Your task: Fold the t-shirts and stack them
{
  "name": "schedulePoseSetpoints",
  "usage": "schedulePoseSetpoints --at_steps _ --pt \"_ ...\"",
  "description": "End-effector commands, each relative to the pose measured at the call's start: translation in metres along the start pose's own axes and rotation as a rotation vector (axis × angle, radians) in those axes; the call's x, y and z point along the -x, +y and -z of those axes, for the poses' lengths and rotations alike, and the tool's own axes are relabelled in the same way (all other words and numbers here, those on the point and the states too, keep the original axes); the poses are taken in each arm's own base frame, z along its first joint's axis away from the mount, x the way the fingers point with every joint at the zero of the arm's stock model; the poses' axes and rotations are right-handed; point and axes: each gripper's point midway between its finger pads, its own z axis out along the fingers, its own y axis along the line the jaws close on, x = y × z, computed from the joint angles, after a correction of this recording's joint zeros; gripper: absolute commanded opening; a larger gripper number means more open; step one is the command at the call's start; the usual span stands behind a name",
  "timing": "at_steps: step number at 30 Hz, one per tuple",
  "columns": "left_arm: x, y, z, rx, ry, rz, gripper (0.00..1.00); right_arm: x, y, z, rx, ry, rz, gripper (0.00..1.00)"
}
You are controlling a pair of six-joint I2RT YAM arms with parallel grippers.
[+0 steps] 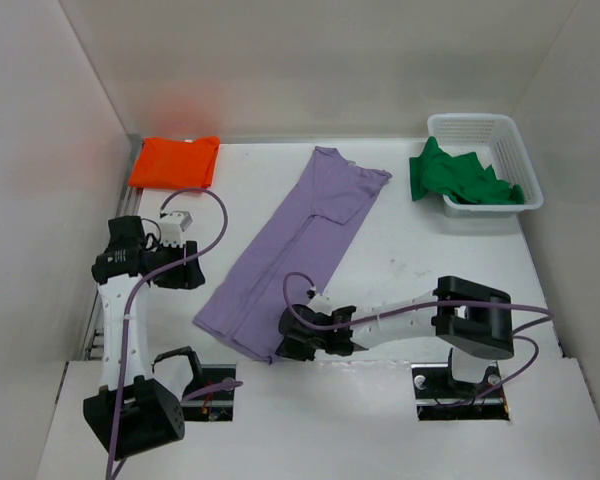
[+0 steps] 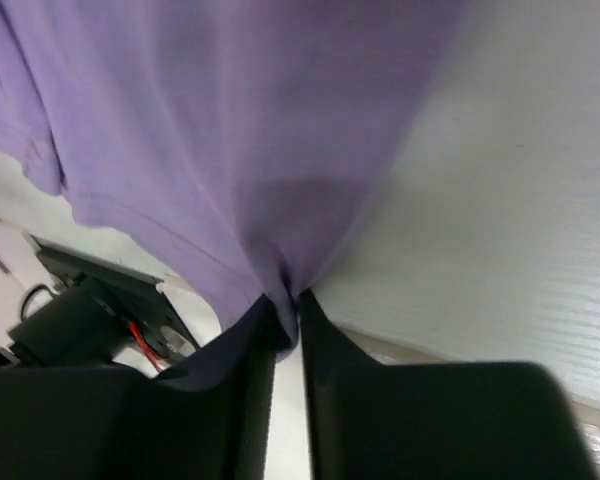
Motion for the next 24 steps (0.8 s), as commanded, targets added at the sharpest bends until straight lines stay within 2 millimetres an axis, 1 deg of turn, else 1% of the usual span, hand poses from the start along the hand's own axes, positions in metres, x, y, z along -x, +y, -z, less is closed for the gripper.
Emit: schedulePoseSetpoints --at_steps 1,2,4,6,8,10,12,15,18,21,24 --pt "0.009 -0.012 0.003 -0.044 -0.038 -0.026 0.48 0.001 -0.010 -0.008 -0.006 0.018 -0.079 0.17" --pt "0.009 -0.014 0.002 -0.052 -0.035 -0.053 0.48 0.005 -0.013 -0.008 -0.001 0.013 -0.095 0.08" --pt "0.009 -0.021 0.002 -0.064 -0.033 -0.164 0.48 0.013 -0.015 -0.006 0.011 0.000 -0.113 0.01" --pt "0.013 -0.026 0.002 -0.056 -0.043 -0.316 0.49 0.024 -0.019 -0.003 0.018 -0.016 -0.122 0.00" --pt "0.018 -0.033 0.004 -0.041 -0.056 -0.516 0.50 0.036 -0.023 0.004 0.027 -0.034 -0.124 0.00" --pt "0.019 -0.039 0.005 -0.018 -0.051 -0.776 0.52 0.050 -0.030 0.012 0.034 -0.051 -0.113 0.00" --pt "0.013 -0.041 0.005 0.014 -0.019 -1.067 0.53 0.061 -0.037 0.021 0.038 -0.063 -0.092 0.00" --pt "-0.006 -0.040 -0.002 0.046 0.057 -1.496 0.54 0.073 -0.054 0.034 0.035 -0.078 -0.074 0.00" --pt "-0.024 -0.046 -0.011 0.010 0.066 -1.784 0.53 0.080 -0.073 0.043 0.025 -0.085 -0.077 0.00" --pt "-0.042 -0.062 -0.021 -0.097 0.044 -1.972 0.52 0.082 -0.092 0.053 0.021 -0.084 -0.077 0.00" --pt "-0.066 -0.073 -0.031 -0.236 0.076 -2.050 0.50 0.077 -0.102 0.059 0.027 -0.058 -0.052 0.00"
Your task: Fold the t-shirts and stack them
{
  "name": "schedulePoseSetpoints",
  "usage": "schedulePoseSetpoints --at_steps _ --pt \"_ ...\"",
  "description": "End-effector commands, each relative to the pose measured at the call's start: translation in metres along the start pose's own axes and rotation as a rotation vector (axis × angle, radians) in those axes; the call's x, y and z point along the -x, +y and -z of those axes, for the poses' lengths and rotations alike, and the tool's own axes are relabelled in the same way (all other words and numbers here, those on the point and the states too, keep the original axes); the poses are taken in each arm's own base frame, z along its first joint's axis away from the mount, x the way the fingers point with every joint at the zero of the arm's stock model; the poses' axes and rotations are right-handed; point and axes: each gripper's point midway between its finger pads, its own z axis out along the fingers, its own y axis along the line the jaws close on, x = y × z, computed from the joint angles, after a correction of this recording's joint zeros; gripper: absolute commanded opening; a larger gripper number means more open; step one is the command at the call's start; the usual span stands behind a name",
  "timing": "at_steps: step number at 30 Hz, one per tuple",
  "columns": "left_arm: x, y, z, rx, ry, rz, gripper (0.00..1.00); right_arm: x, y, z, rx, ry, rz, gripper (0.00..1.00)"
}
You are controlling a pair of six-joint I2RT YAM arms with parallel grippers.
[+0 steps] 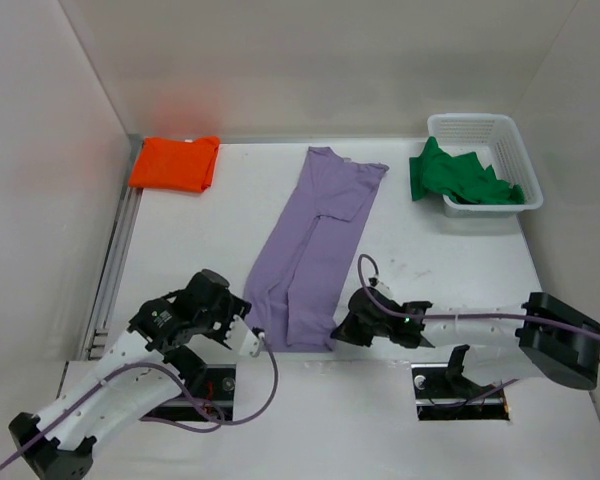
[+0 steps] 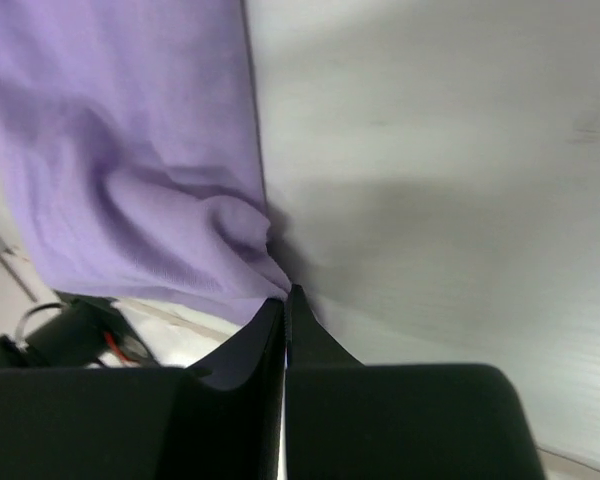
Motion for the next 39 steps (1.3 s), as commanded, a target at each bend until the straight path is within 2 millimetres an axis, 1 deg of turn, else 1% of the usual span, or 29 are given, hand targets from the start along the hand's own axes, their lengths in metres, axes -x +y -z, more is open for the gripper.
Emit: schedulePoseSetpoints --at_steps 1,3,5,6,7,9,12,15,17,19,23,25,27,28,29,31,32,34,38,39 --pt "0.012 -0.013 -0.011 -0.092 -0.046 -0.240 0.50 -0.005 -0.011 0.007 -0.002 0.034 0.052 0.01" --pt "0.013 -0.036 -0.021 -0.184 -0.054 -0.308 0.48 -0.009 -0.008 0.007 0.002 0.051 0.061 0.04" --pt "0.012 -0.053 -0.030 -0.241 -0.059 -0.369 0.47 -0.021 0.000 0.004 0.011 0.090 0.092 0.09" --pt "0.014 -0.058 -0.034 -0.248 -0.073 -0.395 0.47 -0.024 0.005 0.001 0.020 0.102 0.107 0.13" --pt "0.017 -0.061 -0.038 -0.245 -0.092 -0.421 0.47 -0.026 0.012 -0.001 0.031 0.110 0.117 0.18" --pt "0.021 -0.066 -0.045 -0.238 -0.117 -0.458 0.48 -0.031 0.021 -0.004 0.051 0.126 0.126 0.24" --pt "0.019 -0.080 -0.052 -0.289 -0.121 -0.483 0.47 -0.038 0.030 -0.005 0.075 0.143 0.132 0.32" --pt "0.019 -0.085 -0.063 -0.290 -0.127 -0.484 0.47 -0.044 0.030 -0.003 0.073 0.154 0.138 0.35" --pt "0.019 -0.087 -0.068 -0.293 -0.128 -0.476 0.46 -0.048 0.029 -0.002 0.070 0.163 0.135 0.36" --pt "0.020 -0.086 -0.069 -0.304 -0.136 -0.450 0.39 -0.054 0.024 0.000 0.062 0.172 0.126 0.36" --pt "0.019 -0.084 -0.070 -0.320 -0.137 -0.399 0.20 -0.069 0.017 0.004 0.055 0.206 0.122 0.38" --pt "0.018 -0.082 -0.070 -0.317 -0.136 -0.385 0.14 -0.076 0.013 0.004 0.042 0.219 0.134 0.38" --pt "0.018 -0.079 -0.071 -0.306 -0.135 -0.373 0.08 -0.079 0.011 0.002 0.033 0.224 0.138 0.38" --pt "0.018 -0.079 -0.071 -0.298 -0.133 -0.366 0.05 -0.081 0.013 0.001 0.035 0.227 0.139 0.36" --pt "0.019 -0.078 -0.071 -0.290 -0.134 -0.362 0.03 -0.082 0.014 0.000 0.034 0.230 0.139 0.32" --pt "0.021 -0.075 -0.068 -0.272 -0.141 -0.349 0.00 -0.082 0.018 -0.001 0.040 0.228 0.142 0.16" --pt "0.025 -0.071 -0.064 -0.258 -0.152 -0.332 0.00 -0.081 0.020 0.000 0.044 0.220 0.142 0.09" --pt "0.034 -0.062 -0.054 -0.237 -0.179 -0.300 0.00 -0.078 0.028 0.006 0.071 0.207 0.134 0.02" --pt "0.057 -0.039 -0.025 -0.212 -0.241 -0.193 0.00 -0.076 0.038 0.025 0.119 0.205 0.117 0.01" --pt "0.063 -0.033 -0.018 -0.209 -0.257 -0.159 0.00 -0.075 0.044 0.033 0.138 0.200 0.117 0.01"
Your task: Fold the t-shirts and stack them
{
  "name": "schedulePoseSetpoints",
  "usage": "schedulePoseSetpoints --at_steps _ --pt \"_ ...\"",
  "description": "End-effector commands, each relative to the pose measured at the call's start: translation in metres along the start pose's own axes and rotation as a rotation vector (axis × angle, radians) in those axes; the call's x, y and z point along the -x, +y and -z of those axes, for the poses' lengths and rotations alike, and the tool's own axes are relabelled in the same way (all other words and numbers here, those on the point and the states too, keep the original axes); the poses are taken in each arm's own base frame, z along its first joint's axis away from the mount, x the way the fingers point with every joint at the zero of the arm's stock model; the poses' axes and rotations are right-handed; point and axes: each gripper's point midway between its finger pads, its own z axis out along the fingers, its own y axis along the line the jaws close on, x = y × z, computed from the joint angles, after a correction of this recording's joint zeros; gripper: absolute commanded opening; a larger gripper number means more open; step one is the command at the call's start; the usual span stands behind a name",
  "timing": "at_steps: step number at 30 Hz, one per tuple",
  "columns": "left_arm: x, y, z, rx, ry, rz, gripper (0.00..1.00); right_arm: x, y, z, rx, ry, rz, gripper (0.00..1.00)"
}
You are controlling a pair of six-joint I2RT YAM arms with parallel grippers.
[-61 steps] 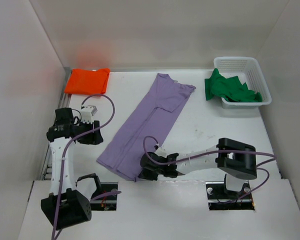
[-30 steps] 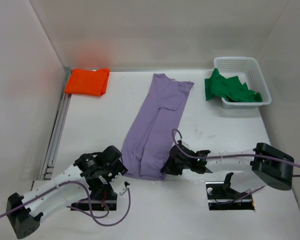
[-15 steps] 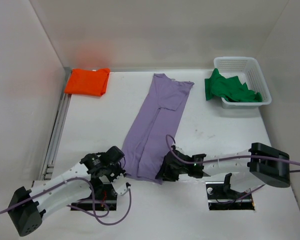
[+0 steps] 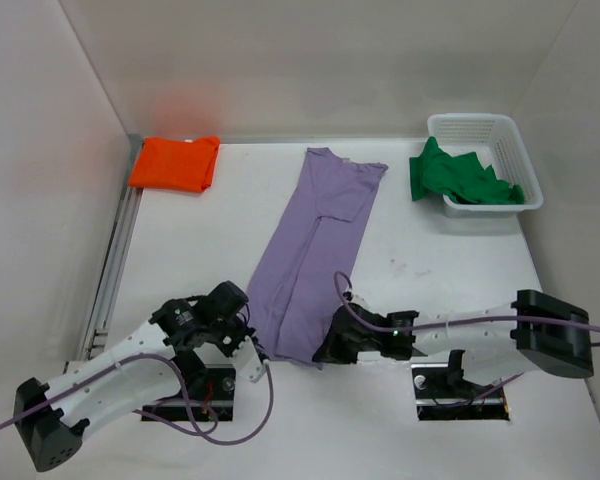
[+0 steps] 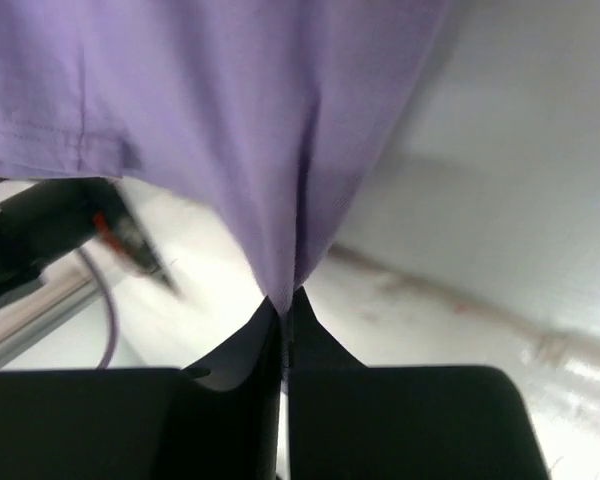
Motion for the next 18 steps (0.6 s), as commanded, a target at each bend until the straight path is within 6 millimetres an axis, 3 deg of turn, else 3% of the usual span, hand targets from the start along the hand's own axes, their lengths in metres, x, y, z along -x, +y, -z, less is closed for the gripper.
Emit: schedulePoseSetpoints --at_steps 1,5,8,13,18 --pt "0.031 0.028 0.033 0.052 -0.128 0.128 0.00 -0.002 0.033 0.027 0.099 -0.004 -0.006 0.02" --pt "0.041 0.062 0.058 0.091 -0.192 0.244 0.00 0.005 0.047 0.052 0.137 -0.023 0.020 0.04" --pt "0.038 0.092 0.071 0.130 -0.225 0.320 0.00 0.030 0.057 0.070 0.182 -0.072 0.012 0.06" --pt "0.009 0.147 0.086 0.205 -0.266 0.487 0.00 0.084 0.061 0.088 0.223 -0.174 -0.005 0.06" --pt "-0.023 0.199 0.084 0.243 -0.283 0.638 0.00 0.136 0.061 0.095 0.228 -0.237 0.006 0.06"
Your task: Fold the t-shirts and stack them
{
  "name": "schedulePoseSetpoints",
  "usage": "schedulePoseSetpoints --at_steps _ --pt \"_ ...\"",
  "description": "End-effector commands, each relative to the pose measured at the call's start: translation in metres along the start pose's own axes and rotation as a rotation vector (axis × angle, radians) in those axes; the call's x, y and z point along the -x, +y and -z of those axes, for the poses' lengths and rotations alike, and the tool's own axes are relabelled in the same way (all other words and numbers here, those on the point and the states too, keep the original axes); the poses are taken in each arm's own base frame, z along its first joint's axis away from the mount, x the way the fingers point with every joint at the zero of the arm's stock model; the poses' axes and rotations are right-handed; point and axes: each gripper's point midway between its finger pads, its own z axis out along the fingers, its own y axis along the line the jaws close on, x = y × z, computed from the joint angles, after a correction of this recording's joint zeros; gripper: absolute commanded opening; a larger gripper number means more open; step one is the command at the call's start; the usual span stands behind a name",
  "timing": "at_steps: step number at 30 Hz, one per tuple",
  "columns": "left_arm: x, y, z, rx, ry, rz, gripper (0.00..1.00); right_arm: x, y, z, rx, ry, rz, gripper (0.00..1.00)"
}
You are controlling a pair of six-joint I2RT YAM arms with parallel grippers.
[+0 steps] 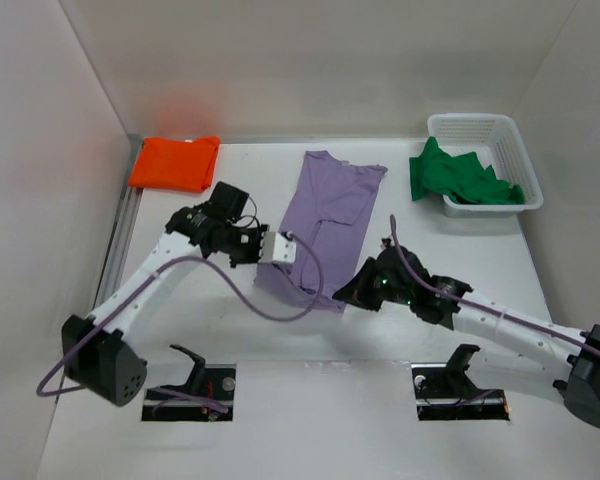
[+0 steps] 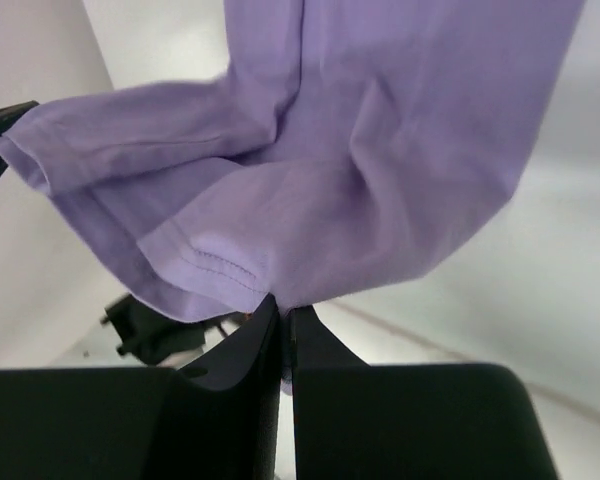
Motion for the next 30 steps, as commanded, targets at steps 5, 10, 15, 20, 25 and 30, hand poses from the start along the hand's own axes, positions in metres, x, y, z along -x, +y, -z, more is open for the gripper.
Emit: schedulePoseSetpoints --at_steps 5,10,15,20,25,30 --pt "0.027 0.087 -0.016 0.143 -0.119 0.127 0.00 0.066 0.015 -0.008 0.018 -0.037 0.101 0.06" --pt "0.006 0.127 -0.038 0.165 -0.078 0.208 0.00 0.109 0.008 -0.019 -0.016 -0.090 0.096 0.06" --pt "-0.015 0.164 -0.056 0.202 -0.032 0.281 0.01 0.136 0.003 -0.033 -0.029 -0.085 0.091 0.06" --pt "-0.031 0.175 -0.077 0.194 0.008 0.311 0.04 0.154 -0.009 -0.055 -0.056 -0.071 0.075 0.06" --pt "-0.042 0.185 -0.094 0.215 0.017 0.309 0.06 0.177 -0.026 -0.065 -0.102 -0.102 0.050 0.06" --pt "-0.053 0.192 -0.104 0.225 0.034 0.318 0.09 0.191 -0.031 -0.075 -0.115 -0.103 0.054 0.08"
